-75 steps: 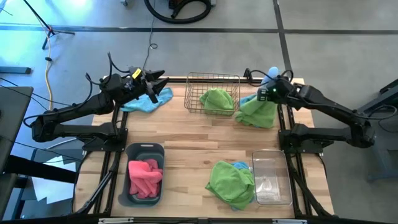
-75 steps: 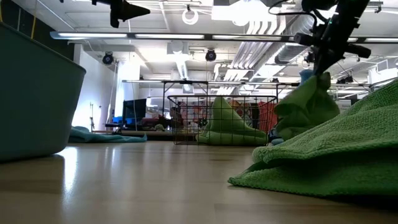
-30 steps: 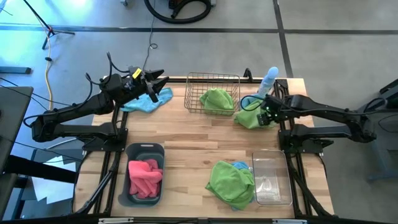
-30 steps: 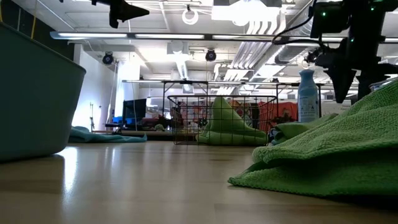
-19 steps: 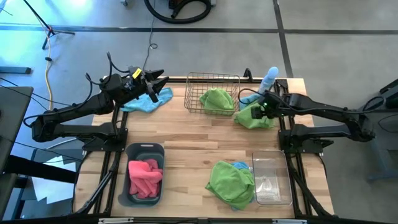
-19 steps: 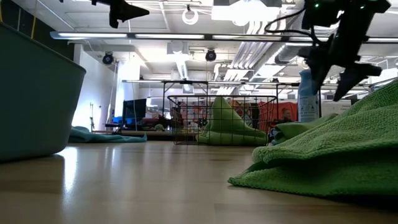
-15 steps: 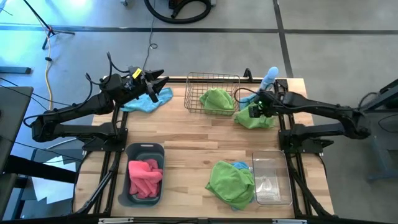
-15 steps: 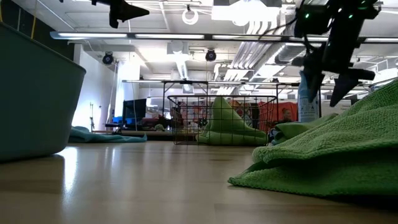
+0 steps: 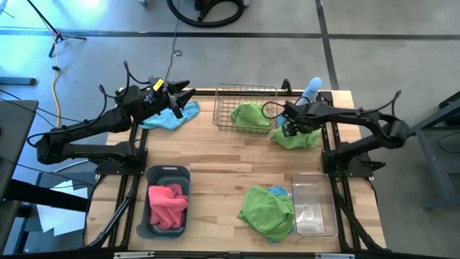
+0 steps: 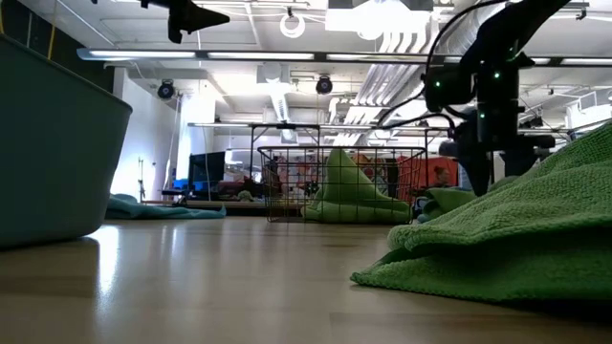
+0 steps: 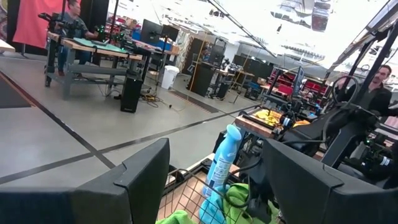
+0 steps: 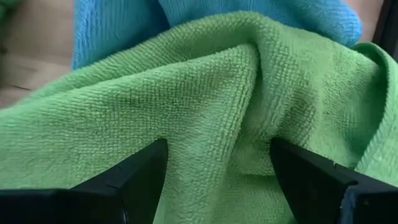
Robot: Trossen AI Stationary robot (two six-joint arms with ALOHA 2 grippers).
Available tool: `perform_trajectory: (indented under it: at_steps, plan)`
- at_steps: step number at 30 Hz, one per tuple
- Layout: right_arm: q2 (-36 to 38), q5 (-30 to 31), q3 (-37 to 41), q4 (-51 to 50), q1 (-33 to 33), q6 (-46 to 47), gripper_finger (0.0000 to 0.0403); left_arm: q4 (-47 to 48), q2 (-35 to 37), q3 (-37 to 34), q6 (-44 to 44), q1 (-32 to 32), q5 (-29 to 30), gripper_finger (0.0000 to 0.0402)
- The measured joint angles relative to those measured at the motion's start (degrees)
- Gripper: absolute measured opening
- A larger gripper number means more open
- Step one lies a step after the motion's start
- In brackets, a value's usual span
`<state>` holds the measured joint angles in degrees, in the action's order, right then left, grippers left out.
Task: Sort microfiber towel by color & place in baskets
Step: Put the top green towel into the wire basket
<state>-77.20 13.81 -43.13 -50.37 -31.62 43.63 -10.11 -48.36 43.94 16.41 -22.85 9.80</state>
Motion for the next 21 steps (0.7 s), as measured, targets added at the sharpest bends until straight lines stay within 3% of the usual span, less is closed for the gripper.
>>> perform_trajectory:
  at_steps: [6, 14, 21]
  plan:
    - [-1.6, 1.19, 0.23, 1.14, -0.17, -0.65, 0.0216, 0.0, 0.0, 0.0, 0.0, 0.0, -0.02, 0.0246]
    - [-1.17, 1.73, 0.94, 0.96, -0.13, -1.71, 0.0024, 0.0, 0.0, 0.0, 0.0, 0.0, -0.01, 0.0246]
    - [3.38, 1.68, 0.3, -1.54, -0.13, -3.0, 0.0012, -0.01, 0.0, 0.0, -0.03, 0.0, -0.01, 0.0246]
